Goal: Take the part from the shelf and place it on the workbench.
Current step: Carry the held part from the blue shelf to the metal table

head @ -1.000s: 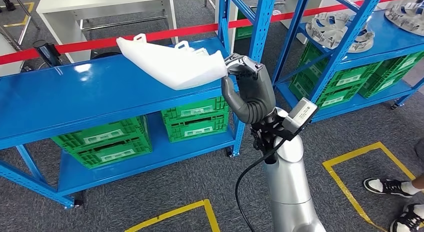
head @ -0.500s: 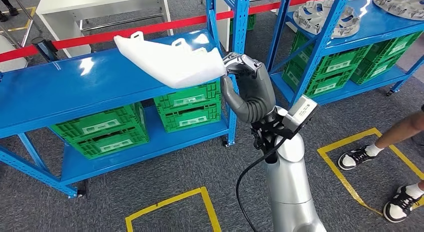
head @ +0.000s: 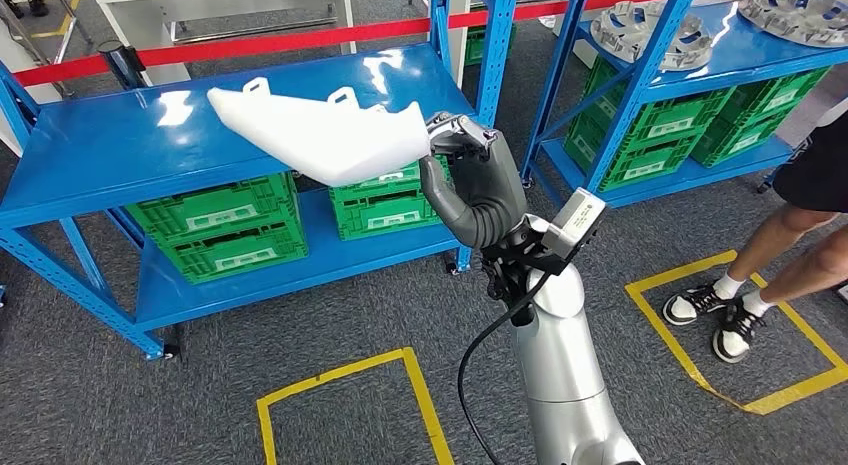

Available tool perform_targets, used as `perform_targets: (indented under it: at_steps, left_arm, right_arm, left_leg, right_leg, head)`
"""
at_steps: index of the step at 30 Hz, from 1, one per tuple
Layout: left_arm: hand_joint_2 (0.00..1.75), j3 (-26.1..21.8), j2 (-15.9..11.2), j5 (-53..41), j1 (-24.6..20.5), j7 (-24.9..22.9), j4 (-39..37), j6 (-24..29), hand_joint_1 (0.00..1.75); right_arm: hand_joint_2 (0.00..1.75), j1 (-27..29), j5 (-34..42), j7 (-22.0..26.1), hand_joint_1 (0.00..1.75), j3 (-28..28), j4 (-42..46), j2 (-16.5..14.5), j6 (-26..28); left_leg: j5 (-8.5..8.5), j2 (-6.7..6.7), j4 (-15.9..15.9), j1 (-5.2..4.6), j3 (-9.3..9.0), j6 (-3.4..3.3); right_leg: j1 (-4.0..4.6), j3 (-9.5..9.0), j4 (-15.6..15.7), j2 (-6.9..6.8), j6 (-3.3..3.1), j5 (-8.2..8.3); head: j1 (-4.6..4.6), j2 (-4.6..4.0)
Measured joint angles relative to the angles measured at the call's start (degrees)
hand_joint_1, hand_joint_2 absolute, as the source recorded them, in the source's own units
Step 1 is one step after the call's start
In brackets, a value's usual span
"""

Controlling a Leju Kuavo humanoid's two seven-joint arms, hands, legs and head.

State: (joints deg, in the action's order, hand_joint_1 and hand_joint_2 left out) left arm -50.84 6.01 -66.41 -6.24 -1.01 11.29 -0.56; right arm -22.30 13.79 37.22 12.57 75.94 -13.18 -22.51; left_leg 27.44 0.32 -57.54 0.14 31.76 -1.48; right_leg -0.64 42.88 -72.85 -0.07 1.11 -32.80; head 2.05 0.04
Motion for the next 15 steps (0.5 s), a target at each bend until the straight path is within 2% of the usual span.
perform_targets:
  at_steps: [1,2,3,4,5,6,7,8,10,11,12,14,15]
  left_arm:
    - [1.75,0.00,-0.03,-0.26,0.03,0.03,-0.01,-0.17,0.00]
    - [1.75,0.00,-0.04,-0.52,0.05,0.04,-0.01,-0.33,0.00]
    - [1.75,0.00,-0.05,-0.71,0.06,0.03,-0.01,-0.44,0.00]
    - [1.75,0.00,-0.03,-0.79,0.03,0.03,-0.01,-0.49,0.00]
    - [1.75,0.00,0.03,-0.80,0.02,0.03,0.00,-0.50,0.00]
    - [1.75,0.00,0.08,-0.80,0.01,0.03,0.01,-0.51,0.00]
    - [1.75,0.00,0.11,-0.80,0.01,0.03,0.01,-0.52,0.00]
    - [1.75,0.01,0.14,-0.81,0.03,0.03,0.01,-0.53,0.00]
    - [1.75,0.01,0.04,-0.82,0.10,0.02,-0.01,-0.55,0.00]
    - [1.75,0.02,0.03,-0.82,0.15,0.00,-0.03,-0.56,0.00]
    - [1.75,0.02,0.02,-0.82,0.19,-0.01,-0.05,-0.56,0.00]
    - [1.75,0.02,0.00,-0.82,0.19,-0.02,-0.09,-0.57,0.00]
    - [1.75,0.02,-0.05,-0.82,0.17,-0.02,-0.09,-0.57,0.00]
  right_arm:
    - [1.75,0.23,0.07,0.23,1.75,0.00,-0.16,0.01,0.04]
    - [1.75,0.44,0.14,0.41,1.75,0.00,-0.25,0.01,0.05]
    - [1.75,0.57,0.17,0.52,1.75,0.00,-0.27,0.02,0.03]
    - [1.75,0.60,0.18,0.61,1.75,0.00,-0.27,0.02,0.00]
    - [1.75,0.56,0.18,0.66,1.75,0.00,-0.24,0.00,-0.04]
    - [1.75,0.53,0.19,0.72,1.75,0.00,-0.21,-0.02,-0.07]
    - [1.75,0.49,0.22,0.78,1.75,-0.01,-0.19,-0.04,-0.08]
    - [1.75,0.48,0.24,0.82,1.75,-0.01,-0.17,-0.05,-0.10]
    - [1.75,0.47,0.28,0.86,1.75,-0.02,-0.19,-0.08,-0.10]
    - [1.75,0.48,0.28,0.84,1.75,-0.02,-0.19,-0.14,-0.10]
    - [1.75,0.48,0.30,0.83,1.75,-0.02,-0.19,-0.21,-0.10]
    - [1.75,0.55,0.33,0.80,1.75,-0.02,-0.19,-0.33,-0.09]
    - [1.75,0.63,0.33,0.80,1.75,-0.02,-0.20,-0.35,-0.09]
  left_leg:
    - [-0.75,0.02,-0.15,-0.14,1.08,-0.03]
    - [-1.42,0.05,-0.33,-0.30,2.14,-0.03]
    - [-2.04,0.07,-0.51,-0.47,3.13,-0.01]
    - [-2.66,0.10,-0.71,-0.58,3.98,0.02]
    - [-3.21,0.09,-0.88,-0.75,4.69,0.15]
    - [-3.79,0.15,-0.92,-0.81,5.13,0.36]
    - [-4.34,0.20,-0.89,-0.75,5.38,0.65]
    - [-4.87,0.27,-0.73,-0.70,5.51,1.02]
    - [-5.28,0.25,-0.59,-0.52,5.75,1.77]
    - [-4.10,0.11,-1.27,-0.46,6.14,2.14]
    - [-1.83,-0.05,-2.99,-0.37,6.71,2.51]
    - [4.19,-0.26,-9.27,-0.01,8.12,3.18]
    - [5.99,-0.26,-12.78,0.15,8.57,3.48]
  right_leg:
    - [0.06,-0.21,-2.14,0.00,-0.11,-0.05]
    - [0.18,-1.30,-2.40,0.01,-0.36,1.01]
    - [0.37,-3.36,-0.65,0.02,-0.79,2.45]
    - [0.67,-6.44,2.90,0.02,-1.43,3.28]
    - [0.98,-9.83,7.52,-0.02,-2.11,3.07]
    - [1.27,-12.43,11.30,-0.12,-2.51,2.53]
    - [1.51,-14.07,14.11,-0.17,-2.79,1.84]
    - [1.65,-14.50,15.46,-0.23,-2.90,1.61]
    - [1.54,-13.82,16.09,-0.29,-3.25,2.86]
    - [1.36,-13.38,16.38,-0.34,-3.59,3.66]
    - [1.13,-12.76,16.65,-0.39,-3.84,4.53]
    - [0.91,-11.05,16.71,-0.39,-4.02,6.08]
    - [0.83,-10.12,16.65,-0.39,-3.90,6.85]
  head:
    - [0.00,0.00]
    - [0.01,0.00]
    - [0.01,0.00]
    - [0.00,0.00]
    - [-0.01,0.00]
    - [-0.03,0.00]
    - [0.04,0.00]
    - [0.12,0.00]
    - [0.27,0.00]
    - [0.18,0.00]
    - [0.07,0.00]
    - [-0.12,0.00]
    - [-0.13,0.00]
